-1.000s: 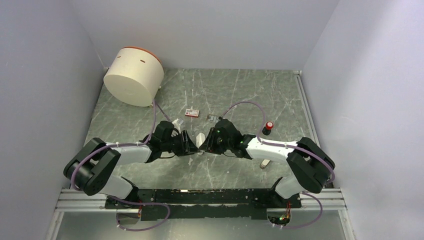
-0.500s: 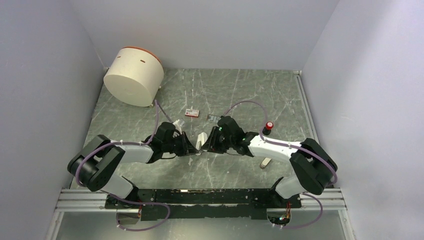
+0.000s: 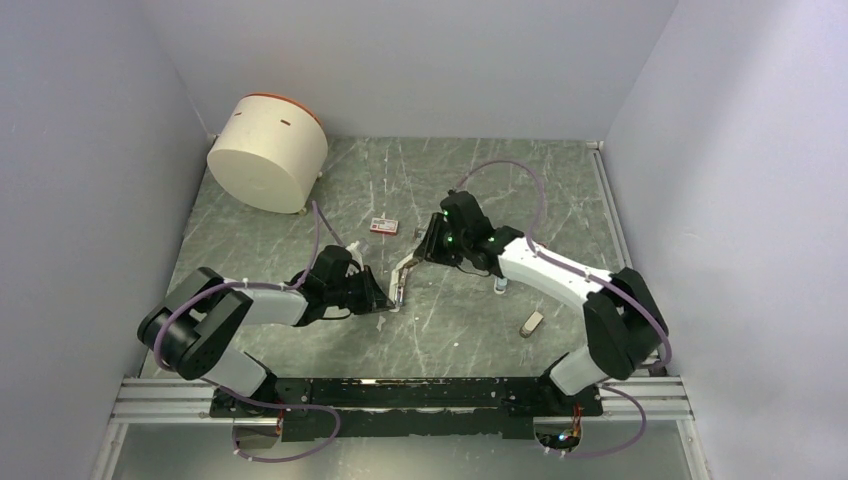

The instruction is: Load the staples into the stapler

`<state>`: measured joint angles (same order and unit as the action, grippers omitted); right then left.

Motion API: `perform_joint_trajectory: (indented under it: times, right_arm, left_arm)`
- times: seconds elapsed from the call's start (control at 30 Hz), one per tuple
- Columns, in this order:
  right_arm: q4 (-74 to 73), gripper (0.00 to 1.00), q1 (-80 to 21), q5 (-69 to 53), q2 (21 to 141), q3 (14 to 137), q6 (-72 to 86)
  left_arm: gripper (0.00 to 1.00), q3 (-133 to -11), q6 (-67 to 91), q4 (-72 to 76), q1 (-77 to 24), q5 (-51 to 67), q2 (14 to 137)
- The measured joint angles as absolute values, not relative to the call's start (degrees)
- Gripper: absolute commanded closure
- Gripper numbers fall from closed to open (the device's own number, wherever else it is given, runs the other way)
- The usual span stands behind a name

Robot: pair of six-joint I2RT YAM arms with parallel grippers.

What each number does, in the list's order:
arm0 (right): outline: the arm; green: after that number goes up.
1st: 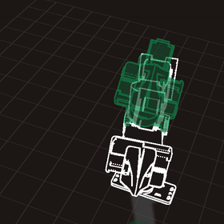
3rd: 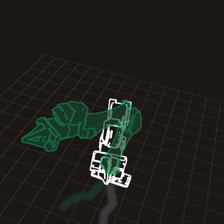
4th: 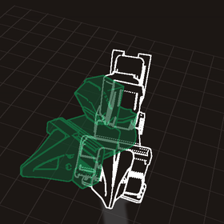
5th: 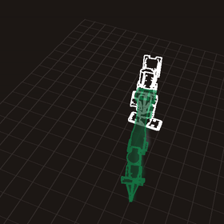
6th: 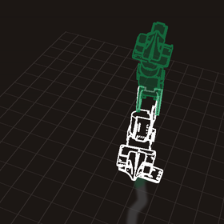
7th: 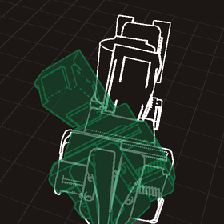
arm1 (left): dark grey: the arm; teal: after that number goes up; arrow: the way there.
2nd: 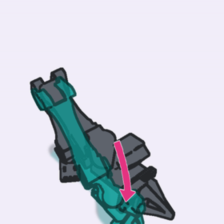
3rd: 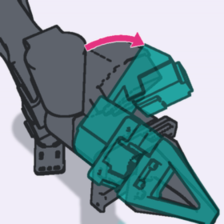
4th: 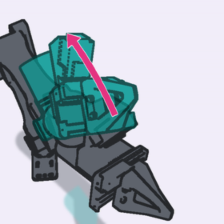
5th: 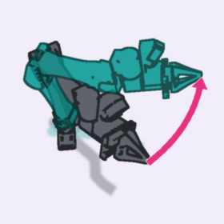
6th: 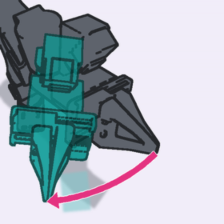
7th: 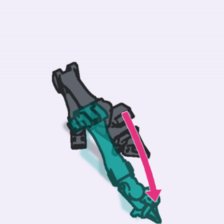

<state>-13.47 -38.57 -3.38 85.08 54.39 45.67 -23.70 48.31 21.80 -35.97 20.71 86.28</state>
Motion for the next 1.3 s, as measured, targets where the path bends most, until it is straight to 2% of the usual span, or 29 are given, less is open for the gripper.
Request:
perform_joint_trajectory:
  times: [0.23,0.83,1.03,1.13,1.23,1.3]
  right_arm:
    - [-15.6,0.63,-38.2,-1.5,93.3,63.3,40.1]
    - [-15.9,0.57,-39.8,2.9,100.9,70.3,34.2]
    - [-16.3,0.55,-40.9,5.5,102.2,70.6,33.2]
    - [-16.6,0.57,-41.9,6.5,102.2,71.0,32.9]
    - [-16.6,0.61,-42.5,7.0,102.2,71.3,32.8]
    - [-16.6,0.61,-42.9,7.0,102.2,71.5,32.8]
  left_arm:
    - [0.81,-24.3,48.3,21.3,-36.0,20.7,87.0]
    - [0.66,-26.3,50.4,18.3,-36.9,18.5,88.1]
    - [0.54,-26.4,51.5,16.8,-37.0,16.4,86.9]
    - [0.57,-26.4,52.2,16.2,-37.1,15.4,86.1]
    - [0.67,-26.3,52.4,15.5,-37.1,14.4,85.8]
    - [0.68,-26.3,52.6,15.1,-37.1,13.8,85.8]
